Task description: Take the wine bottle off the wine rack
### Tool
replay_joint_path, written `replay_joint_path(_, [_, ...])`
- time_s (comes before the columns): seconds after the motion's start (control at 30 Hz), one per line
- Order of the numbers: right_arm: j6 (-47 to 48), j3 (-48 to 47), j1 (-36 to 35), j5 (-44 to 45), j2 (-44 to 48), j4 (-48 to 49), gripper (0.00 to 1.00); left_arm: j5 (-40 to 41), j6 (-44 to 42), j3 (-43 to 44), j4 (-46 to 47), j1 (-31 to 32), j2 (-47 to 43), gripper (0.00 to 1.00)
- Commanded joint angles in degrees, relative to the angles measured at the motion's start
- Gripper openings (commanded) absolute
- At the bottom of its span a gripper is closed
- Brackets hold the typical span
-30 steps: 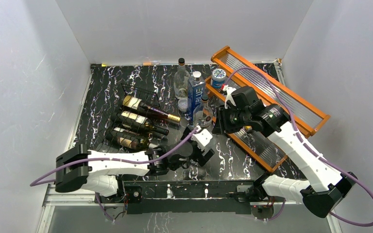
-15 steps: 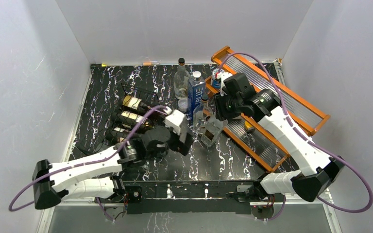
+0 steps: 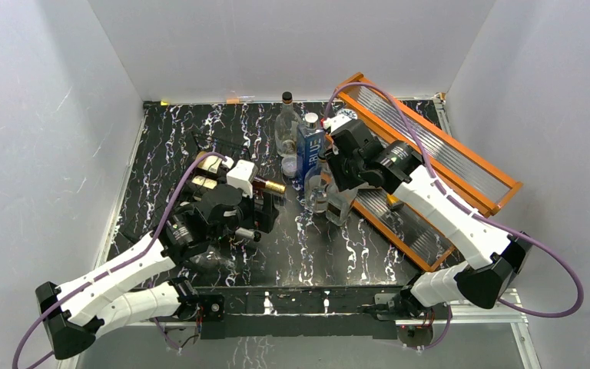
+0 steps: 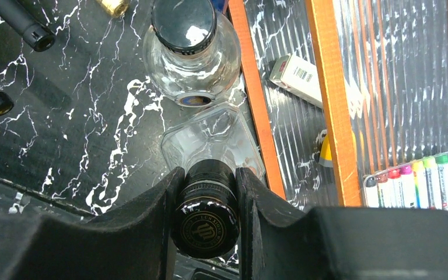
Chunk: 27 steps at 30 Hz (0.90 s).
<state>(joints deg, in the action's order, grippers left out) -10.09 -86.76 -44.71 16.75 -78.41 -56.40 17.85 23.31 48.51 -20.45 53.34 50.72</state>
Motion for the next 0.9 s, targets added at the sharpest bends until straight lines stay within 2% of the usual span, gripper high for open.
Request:
replay_joint_path(0.0, [-0.2,0.5,-1.2,2.8,2.2,7.0,0.24,-3.2,2.2,0.6,-2.6,-1.8,-0.8,0.98])
replay_joint_path(0.13, [-0.5,1.4,-1.2,1.6,3.7,7.4,0.56,-3.7,1.7,1.1,-3.7,-3.8,0.0,0.98])
replay_joint_path(0.2, [-0.5,1.1,-1.2,1.3,4.4,7.3,0.7,-7.6,1.3,2.2,-4.0,-6.5,0.7,0.98])
replay_joint_path(0.3, [-0.6,0.5,-1.3,0.1,5.7,7.5,0.86,-14.0,1.4,3.2,-3.9,-10.8,2.6,0.98])
replay_joint_path(0.4, [-0.5,0.0,-1.3,-1.5,7.2,7.6,0.97,-18.1,2.0,3.1,-4.5,-15.3,4.7,0.98])
replay_joint_path(0.5, [-0.2,-1.2,-1.3,-3.5,8.3,7.7,0.98,-23.1,2.0,2.4,-4.2,-21.1,5.7,0.94])
replay_joint_path(0.67, [1.8,-3.1,-1.3,-6.1,10.5,11.3,0.98,-27.9,-1.1,0.9,-4.4,-28.9,9.1,0.68])
replay_joint_path(0.73, [4.5,-10.0,-1.3,-12.6,8.9,10.7,0.98,-29.7,-2.3,0.0,-4.7,-33.4,11.8,0.69])
replay_joint_path(0.87, [6.2,-19.8,-4.4,-15.4,0.9,8.3,0.98,-29.3,-4.9,0.2,-6.2,-37.6,15.3,0.7])
